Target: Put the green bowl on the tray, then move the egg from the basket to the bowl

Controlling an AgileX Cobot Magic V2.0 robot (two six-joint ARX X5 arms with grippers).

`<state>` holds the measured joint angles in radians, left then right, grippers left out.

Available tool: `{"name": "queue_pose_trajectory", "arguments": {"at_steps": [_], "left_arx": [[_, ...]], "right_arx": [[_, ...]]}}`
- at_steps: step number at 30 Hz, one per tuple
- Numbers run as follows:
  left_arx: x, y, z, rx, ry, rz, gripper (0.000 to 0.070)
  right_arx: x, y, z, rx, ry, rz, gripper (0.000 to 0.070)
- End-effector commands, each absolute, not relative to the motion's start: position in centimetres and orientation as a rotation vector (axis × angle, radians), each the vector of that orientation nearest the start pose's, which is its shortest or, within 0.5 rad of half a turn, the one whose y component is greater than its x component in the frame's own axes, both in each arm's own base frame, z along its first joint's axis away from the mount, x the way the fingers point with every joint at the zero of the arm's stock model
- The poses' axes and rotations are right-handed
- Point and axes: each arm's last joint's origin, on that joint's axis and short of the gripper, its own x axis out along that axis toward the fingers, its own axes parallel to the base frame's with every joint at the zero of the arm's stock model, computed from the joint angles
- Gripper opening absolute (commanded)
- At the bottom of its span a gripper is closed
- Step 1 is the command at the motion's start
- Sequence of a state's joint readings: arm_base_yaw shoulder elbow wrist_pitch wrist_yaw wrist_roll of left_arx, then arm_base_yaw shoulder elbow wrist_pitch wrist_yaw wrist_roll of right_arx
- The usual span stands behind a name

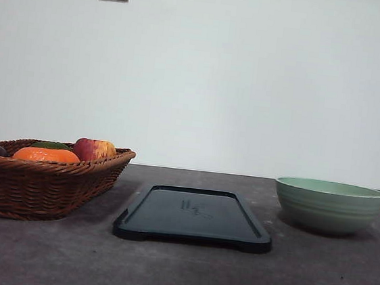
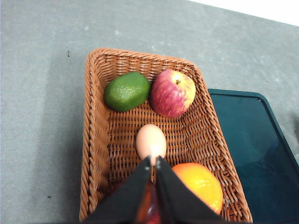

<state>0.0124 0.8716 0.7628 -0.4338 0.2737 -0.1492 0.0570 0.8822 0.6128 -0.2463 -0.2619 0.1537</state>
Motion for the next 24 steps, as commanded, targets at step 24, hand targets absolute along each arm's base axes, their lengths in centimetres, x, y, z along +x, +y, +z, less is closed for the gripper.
{"name": "queue_pose_trajectory", "arguments": {"at_steps": [24], "left_arx": [[18.4,-0.6,29.6,-0.222,0.536,-0.228,0.0341]], "right_arx": [[24.4,1.1,30.3,0.183,0.965,0.222,0.0373]]}}
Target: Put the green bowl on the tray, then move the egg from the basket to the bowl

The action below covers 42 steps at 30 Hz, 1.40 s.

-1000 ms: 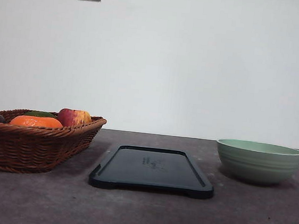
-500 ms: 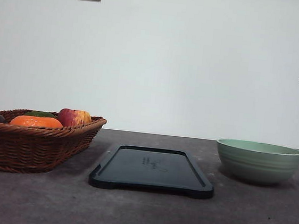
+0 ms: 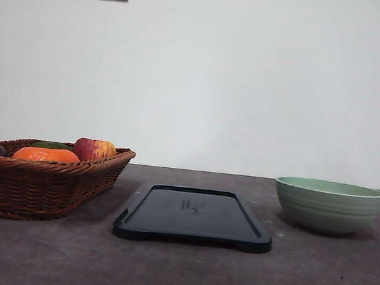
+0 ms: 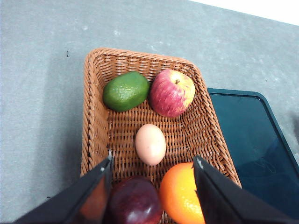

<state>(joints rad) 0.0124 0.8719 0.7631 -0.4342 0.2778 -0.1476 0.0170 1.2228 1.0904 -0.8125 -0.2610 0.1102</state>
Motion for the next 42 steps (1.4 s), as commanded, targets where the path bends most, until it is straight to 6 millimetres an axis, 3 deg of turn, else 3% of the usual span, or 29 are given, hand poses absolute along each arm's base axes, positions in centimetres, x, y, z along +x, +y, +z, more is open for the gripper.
{"name": "queue_pose_trajectory", "arguments": {"at_steps": [1,7,14,23,25,32,37,42], "left_arx": [[18.4,-0.6,29.6,-0.224,0.536,-0.229,0.0341],[18.4,-0.6,29.6,-0.226,0.536,-0.232,0.0341],[18.4,-0.6,29.6,-0.250,0.539,-0.225,0.0341],[18.4,-0.6,29.6,-0.251,0.539,-0.225,0.0341],[18.4,-0.6,29.6,-0.251,0.539,-0.225,0.0341],[18.4,-0.6,29.6,-0.251,0.539,-0.225,0.0341],[18.4,-0.6,29.6,-0.251,0.539,-0.225,0.0341],[18.4,-0.6,29.6,-0.251,0.539,-0.225,0.0341]], "right_arx": [[25.0,1.1,30.3,0.172,0.993,0.227,0.0373],[29.0,1.2,29.4,0.128,1.101,0.252,0.0373],[32.9,1.2,26.6,0.101,1.191,0.249,0.0372],[35.4,1.2,22.4,0.107,1.295,0.240,0.0370],[35.6,1.2,21.8,0.108,1.309,0.239,0.0329],[35.9,1.2,21.0,0.109,1.325,0.237,0.0016],[36.0,1.2,21.4,0.114,1.330,0.234,0.0000],[36.1,1.6,23.7,0.113,1.360,0.239,0.0000]]}}
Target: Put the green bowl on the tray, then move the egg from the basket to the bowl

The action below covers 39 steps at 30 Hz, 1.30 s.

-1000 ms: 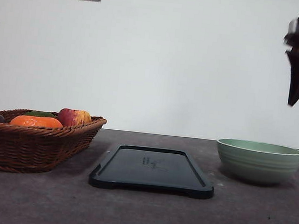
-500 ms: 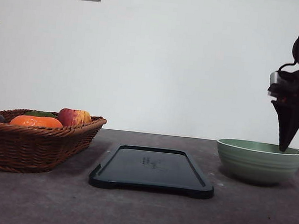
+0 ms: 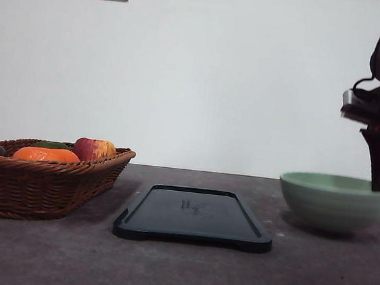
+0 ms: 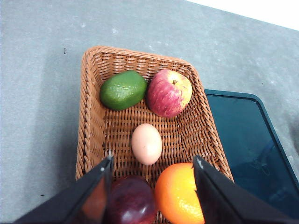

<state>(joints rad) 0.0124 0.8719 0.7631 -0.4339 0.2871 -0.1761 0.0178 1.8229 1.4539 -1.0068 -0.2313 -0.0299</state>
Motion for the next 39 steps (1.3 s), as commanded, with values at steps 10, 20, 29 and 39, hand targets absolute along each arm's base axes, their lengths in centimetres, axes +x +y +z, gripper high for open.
{"name": "queue_pose_trajectory", "arguments": {"at_steps": [10,20,29,39], "left_arx": [[18.4,-0.6,29.6,-0.251,0.539,-0.225,0.0341],[18.4,-0.6,29.6,-0.251,0.540,-0.225,0.0341],[18.4,-0.6,29.6,-0.251,0.540,-0.225,0.0341],[18.4,-0.6,29.6,-0.251,0.540,-0.225,0.0341]], "right_arx": [[36.5,6.6,29.9,0.019,1.282,0.363,0.0000],[38.3,14.4,29.2,-0.072,1.248,0.505,0.0000],[39.2,18.8,25.6,-0.129,1.286,0.570,0.0000],[40.0,19.9,22.5,-0.178,1.327,0.537,0.0000]]}}
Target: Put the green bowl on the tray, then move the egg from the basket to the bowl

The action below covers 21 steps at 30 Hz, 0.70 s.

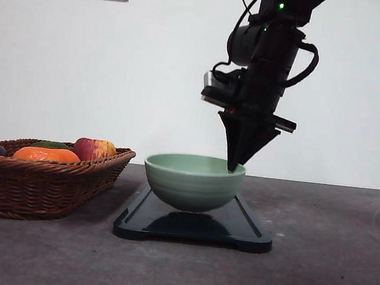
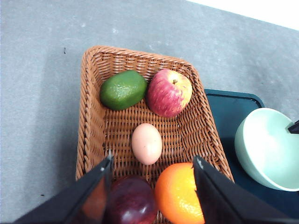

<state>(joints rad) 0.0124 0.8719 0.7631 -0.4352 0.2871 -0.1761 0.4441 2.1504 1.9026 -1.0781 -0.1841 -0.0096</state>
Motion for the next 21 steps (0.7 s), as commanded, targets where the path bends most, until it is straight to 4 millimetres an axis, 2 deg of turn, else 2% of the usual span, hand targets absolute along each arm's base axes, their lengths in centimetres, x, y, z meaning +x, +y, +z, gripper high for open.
{"name": "queue_pose_trajectory", "arguments": {"at_steps": [1,3,4,7,8,14,21], "left_arx": [[18.4,-0.6,29.6,-0.251,0.540,-0.225,0.0341],[18.4,-0.6,29.6,-0.251,0.540,-0.225,0.0341],[18.4,-0.6,29.6,-0.251,0.540,-0.225,0.0341],[18.4,-0.6,29.6,-0.251,0.540,-0.225,0.0341],[18.4,-0.6,29.6,-0.251,0.540,-0.225,0.0341],[18.4,-0.6,29.6,-0.251,0.543,-0.225,0.0341],[18.2,-0.6,29.3,-0.256,0.580,-0.220,0.0341]], "right_arx": [[40.1,19.9,22.3,-0.179,1.330,0.536,0.0002],[40.1,20.0,22.3,-0.179,1.329,0.537,0.0019],[40.1,20.0,22.3,-0.178,1.326,0.538,0.0050],[40.1,20.0,22.4,-0.175,1.325,0.541,0.0226],[40.1,20.0,22.5,-0.175,1.327,0.541,0.0265],[39.8,19.8,24.2,-0.162,1.309,0.529,0.0270],[38.7,19.8,28.9,-0.131,1.042,0.576,0.0267]]}}
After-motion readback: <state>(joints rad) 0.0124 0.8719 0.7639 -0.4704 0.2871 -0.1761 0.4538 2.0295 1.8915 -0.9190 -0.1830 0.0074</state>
